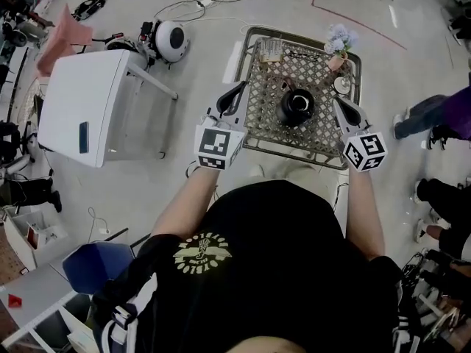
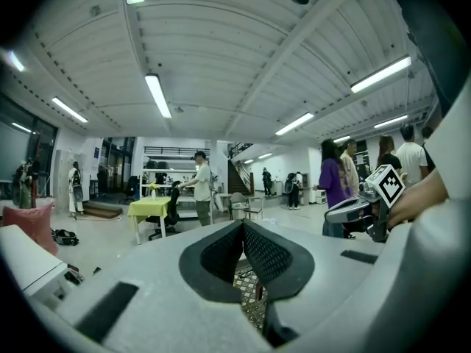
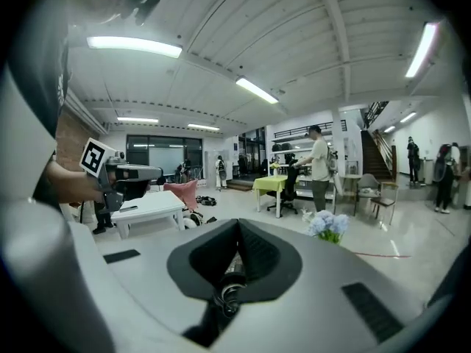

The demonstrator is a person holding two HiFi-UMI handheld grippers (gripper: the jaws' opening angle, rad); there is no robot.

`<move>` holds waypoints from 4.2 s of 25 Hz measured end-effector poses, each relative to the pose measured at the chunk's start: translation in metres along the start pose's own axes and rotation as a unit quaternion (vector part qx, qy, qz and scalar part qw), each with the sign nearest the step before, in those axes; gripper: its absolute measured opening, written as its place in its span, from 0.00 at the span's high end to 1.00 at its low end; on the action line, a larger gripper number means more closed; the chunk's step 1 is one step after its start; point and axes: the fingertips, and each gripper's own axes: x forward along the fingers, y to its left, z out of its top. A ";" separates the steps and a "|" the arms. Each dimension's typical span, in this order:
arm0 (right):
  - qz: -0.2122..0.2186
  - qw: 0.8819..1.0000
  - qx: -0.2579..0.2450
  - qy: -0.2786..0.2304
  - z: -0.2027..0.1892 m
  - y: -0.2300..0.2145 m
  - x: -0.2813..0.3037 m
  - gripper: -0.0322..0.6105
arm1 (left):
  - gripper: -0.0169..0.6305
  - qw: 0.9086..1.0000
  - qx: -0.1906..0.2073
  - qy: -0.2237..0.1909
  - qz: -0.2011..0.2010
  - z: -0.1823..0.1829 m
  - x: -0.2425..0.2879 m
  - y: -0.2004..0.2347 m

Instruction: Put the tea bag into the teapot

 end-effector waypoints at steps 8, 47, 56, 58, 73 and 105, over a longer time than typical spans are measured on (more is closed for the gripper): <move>-0.079 0.997 -0.006 0.002 0.008 -0.052 -0.066 0.93 | 0.98 0.998 -0.041 -0.030 -0.035 0.011 0.027 -0.027; 0.004 0.999 -0.013 -0.049 0.033 -0.087 -0.101 0.94 | 0.98 0.999 -0.034 -0.008 0.008 0.041 0.052 -0.058; -0.082 0.996 0.014 -0.037 0.039 -0.048 -0.069 0.94 | 0.98 0.995 -0.005 0.003 -0.103 0.025 0.074 -0.021; -0.105 0.994 0.014 -0.037 0.042 -0.037 -0.068 0.94 | 0.98 0.991 0.001 -0.005 -0.131 0.026 0.080 -0.018; -0.170 0.985 0.012 -0.021 0.048 -0.001 -0.056 0.94 | 0.98 0.979 -0.013 -0.022 -0.203 0.027 0.089 0.004; -0.047 0.998 0.017 -0.033 0.043 -0.044 -0.045 0.94 | 0.98 0.995 -0.010 -0.004 -0.097 0.034 0.084 -0.028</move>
